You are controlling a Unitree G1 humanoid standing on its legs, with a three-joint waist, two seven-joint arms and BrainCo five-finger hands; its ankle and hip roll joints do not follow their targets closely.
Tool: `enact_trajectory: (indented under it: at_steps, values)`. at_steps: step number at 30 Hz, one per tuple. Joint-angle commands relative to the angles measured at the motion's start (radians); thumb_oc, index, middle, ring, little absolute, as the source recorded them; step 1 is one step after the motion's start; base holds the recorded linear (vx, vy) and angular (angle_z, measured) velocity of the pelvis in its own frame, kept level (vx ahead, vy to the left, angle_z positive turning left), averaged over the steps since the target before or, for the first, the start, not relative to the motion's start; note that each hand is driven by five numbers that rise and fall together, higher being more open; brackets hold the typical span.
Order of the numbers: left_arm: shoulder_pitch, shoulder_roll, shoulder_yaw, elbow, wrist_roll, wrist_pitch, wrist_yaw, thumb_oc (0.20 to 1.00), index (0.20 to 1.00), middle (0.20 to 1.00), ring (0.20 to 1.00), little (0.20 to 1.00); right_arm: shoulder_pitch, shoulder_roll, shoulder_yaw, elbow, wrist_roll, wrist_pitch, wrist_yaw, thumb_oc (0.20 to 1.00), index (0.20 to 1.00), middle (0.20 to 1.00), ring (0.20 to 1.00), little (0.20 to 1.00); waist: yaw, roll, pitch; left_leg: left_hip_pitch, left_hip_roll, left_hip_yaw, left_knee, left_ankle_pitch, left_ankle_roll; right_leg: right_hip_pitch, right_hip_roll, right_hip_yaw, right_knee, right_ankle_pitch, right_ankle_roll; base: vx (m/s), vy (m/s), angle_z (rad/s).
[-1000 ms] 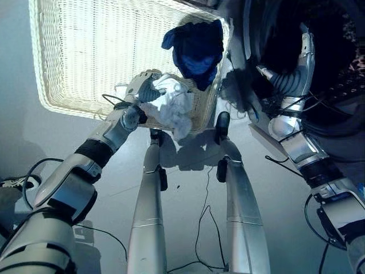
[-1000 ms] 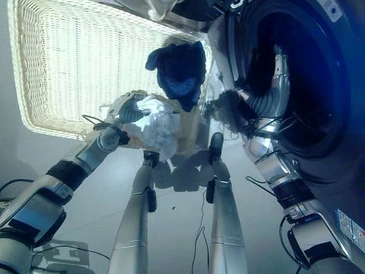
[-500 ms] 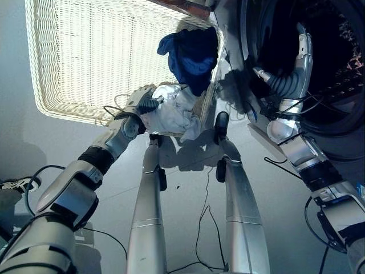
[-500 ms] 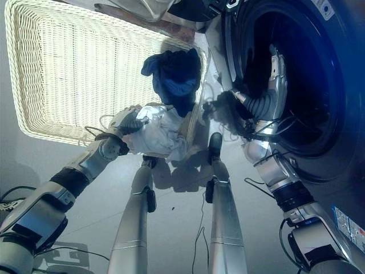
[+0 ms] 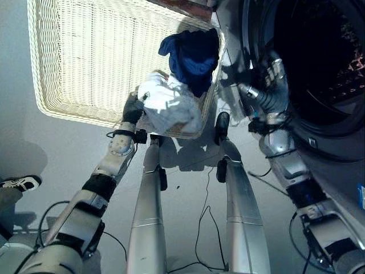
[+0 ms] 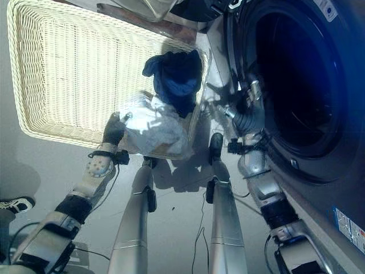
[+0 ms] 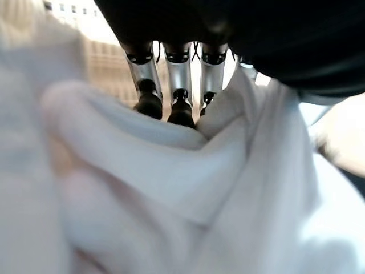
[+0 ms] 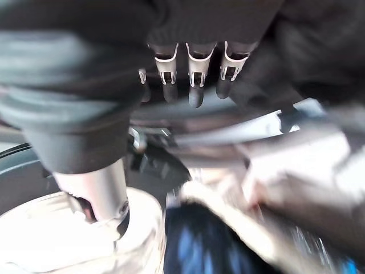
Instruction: Put the clothes into the washing machine.
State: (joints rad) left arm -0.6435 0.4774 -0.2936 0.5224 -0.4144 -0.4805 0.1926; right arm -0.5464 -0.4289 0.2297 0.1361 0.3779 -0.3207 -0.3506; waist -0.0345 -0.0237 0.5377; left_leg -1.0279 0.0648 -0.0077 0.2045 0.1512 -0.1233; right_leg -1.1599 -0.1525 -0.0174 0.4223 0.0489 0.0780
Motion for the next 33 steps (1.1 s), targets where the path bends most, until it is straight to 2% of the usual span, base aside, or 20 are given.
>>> enact_trajectory:
  at_steps: [1,7,12,24,27,33]
  values:
    - [0.01,-0.052,0.049,-0.138,-0.106,-0.181,-0.067,0.2,0.2,0.2,0.2,0.2,0.055,0.004,-0.009,-0.156,0.107,-0.044,0.144,1.0,1.0,1.0,1.0,1.0,-0.006,0.039,-0.018,-0.009,-0.046,-0.021,0.084,-0.056,0.057,0.066,0.029,-0.075,-0.066,0.077,0.052,0.0,0.0,0.0]
    - [0.042,-0.085,0.064,-0.28,-0.141,-0.222,-0.131,0.2,0.2,0.2,0.2,0.2,0.061,0.014,0.024,-0.221,0.223,0.068,0.304,1.0,1.0,1.0,1.0,1.0,0.005,0.038,-0.018,-0.009,-0.053,-0.028,0.075,-0.048,0.063,0.067,0.026,-0.083,-0.07,0.08,0.046,0.0,0.0,0.0]
    - [0.044,-0.094,0.055,-0.361,-0.117,-0.221,-0.153,0.2,0.2,0.2,0.2,0.2,0.053,0.013,0.055,-0.246,0.288,0.13,0.381,1.0,1.0,1.0,1.0,1.0,0.013,0.038,-0.018,-0.007,-0.058,-0.035,0.069,-0.043,0.066,0.07,0.023,-0.089,-0.075,0.083,0.045,0.0,-0.004,0.01]
    - [0.01,-0.077,0.002,-0.457,-0.003,-0.155,-0.129,0.2,0.2,0.2,0.2,0.2,-0.013,0.01,0.11,-0.285,0.362,0.182,0.507,1.0,1.0,1.0,1.0,1.0,0.027,0.044,-0.018,-0.018,-0.07,-0.046,0.085,-0.038,0.067,0.069,0.018,-0.097,-0.078,0.089,0.045,0.0,-0.007,0.02]
    - [-0.006,-0.07,-0.007,-0.466,0.012,-0.135,-0.113,0.2,0.2,0.2,0.2,0.2,-0.044,0.006,0.128,-0.314,0.38,0.215,0.565,1.0,1.0,1.0,1.0,1.0,0.031,0.044,-0.018,-0.02,-0.072,-0.049,0.088,-0.037,0.066,0.067,0.017,-0.1,-0.077,0.089,0.045,0.0,-0.014,0.03]
    - [-0.013,-0.068,-0.023,-0.478,0.045,-0.122,-0.092,0.2,0.2,0.2,0.2,0.2,-0.066,0.008,0.149,-0.356,0.4,0.202,0.591,1.0,1.0,1.0,1.0,1.0,0.034,0.044,-0.018,-0.029,-0.075,-0.055,0.095,-0.036,0.066,0.059,0.017,-0.101,-0.07,0.09,0.045,0.0,-0.018,0.01]
